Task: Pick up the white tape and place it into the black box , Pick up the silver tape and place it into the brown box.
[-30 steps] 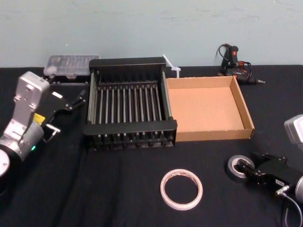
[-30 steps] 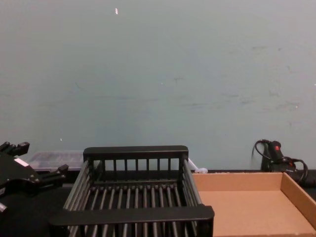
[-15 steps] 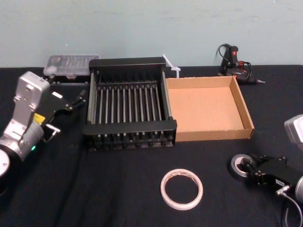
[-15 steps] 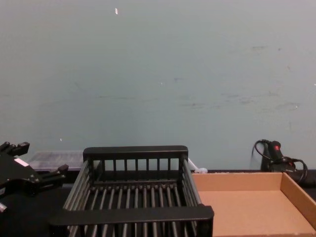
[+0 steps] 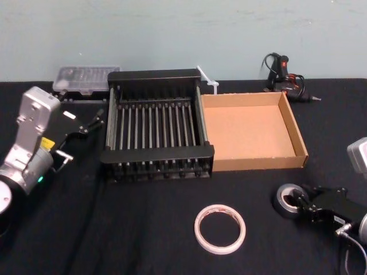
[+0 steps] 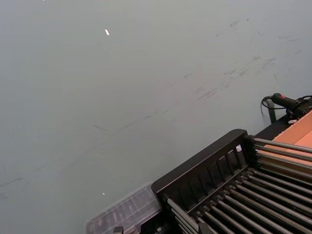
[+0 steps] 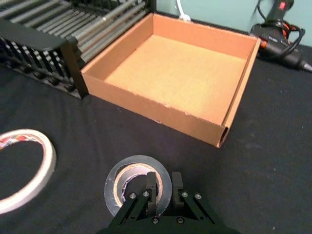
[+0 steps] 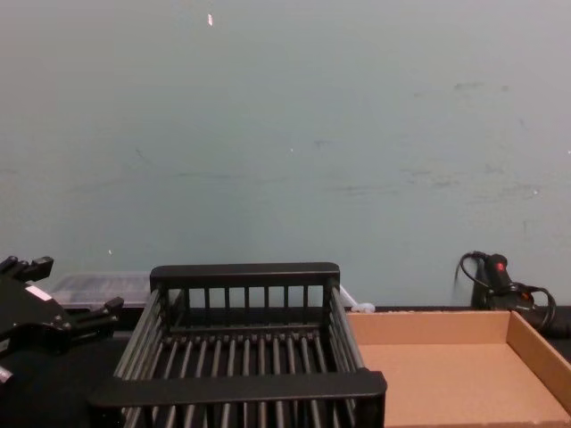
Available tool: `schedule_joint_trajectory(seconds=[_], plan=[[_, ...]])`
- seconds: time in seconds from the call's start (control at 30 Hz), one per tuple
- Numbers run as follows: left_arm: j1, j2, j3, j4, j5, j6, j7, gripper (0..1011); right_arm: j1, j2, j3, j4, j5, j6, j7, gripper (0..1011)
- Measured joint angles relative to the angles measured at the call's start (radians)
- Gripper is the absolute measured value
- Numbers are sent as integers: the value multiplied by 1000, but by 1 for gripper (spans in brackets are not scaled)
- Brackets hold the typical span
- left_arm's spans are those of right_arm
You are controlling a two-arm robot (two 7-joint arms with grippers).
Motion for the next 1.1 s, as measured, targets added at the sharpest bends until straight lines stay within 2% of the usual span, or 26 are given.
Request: schedule_joint_trajectory(seconds=[0.27,0.57,1.1], plan=[[0,0,0,0,0,0,0,1001,-7,-1,24,-30,32,-15,13,199],[0,0,0,0,0,0,0,1001,39,-24,32,-22,42,-28,-13,198],[0,0,0,0,0,0,0,1001,210,-106,-9,111,-1,-42,-49,199]])
